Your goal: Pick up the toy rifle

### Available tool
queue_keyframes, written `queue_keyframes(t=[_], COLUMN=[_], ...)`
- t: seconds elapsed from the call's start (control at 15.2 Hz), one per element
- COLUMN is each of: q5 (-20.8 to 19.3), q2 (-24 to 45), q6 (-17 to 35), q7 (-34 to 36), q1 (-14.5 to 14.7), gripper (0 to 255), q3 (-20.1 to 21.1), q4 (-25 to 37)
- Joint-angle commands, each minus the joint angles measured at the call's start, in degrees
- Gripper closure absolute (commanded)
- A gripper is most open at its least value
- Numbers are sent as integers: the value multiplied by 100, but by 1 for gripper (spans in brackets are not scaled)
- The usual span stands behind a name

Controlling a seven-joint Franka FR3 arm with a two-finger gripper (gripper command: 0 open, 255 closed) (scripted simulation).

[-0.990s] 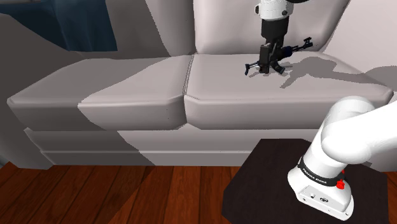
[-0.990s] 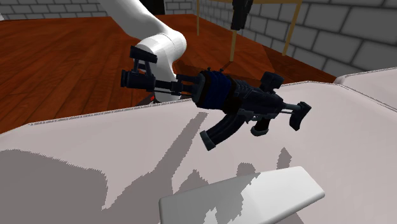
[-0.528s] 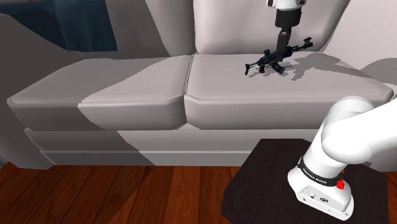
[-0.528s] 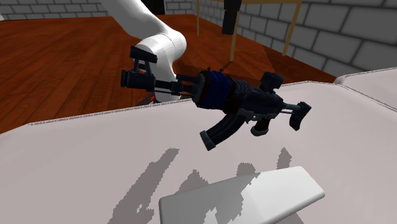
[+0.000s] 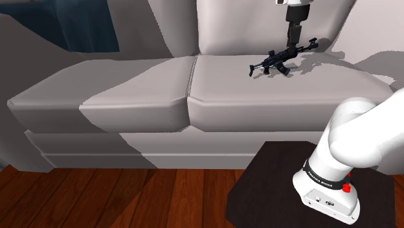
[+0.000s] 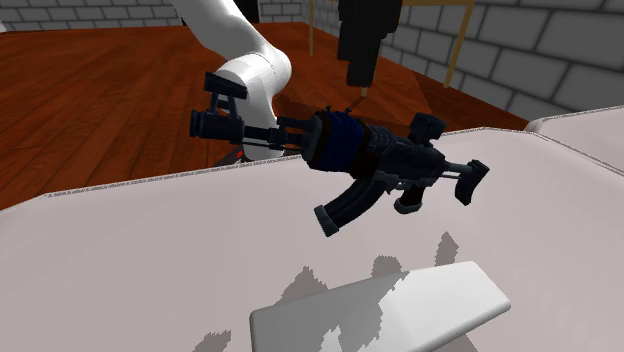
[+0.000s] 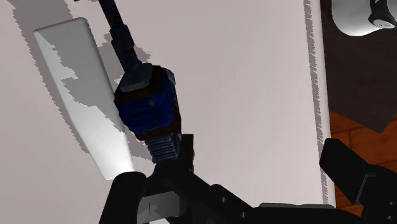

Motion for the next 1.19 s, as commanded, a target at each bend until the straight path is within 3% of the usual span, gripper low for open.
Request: queue_keyframes(t=[0.0,0.26,0.86,0.92,1.12], q5=[23,272,182,181,182], q2=[350,1206,1118,1109,1110], q6=[10,91,652,637,636], q7=[-595,-1774,-1702,-1695,-1695], q1=[139,479,426,424,425], gripper=[0,0,0,255,255], q3=[-386,-1248,-1323,-1312,-1312], q4=[388,1181,545,550,552])
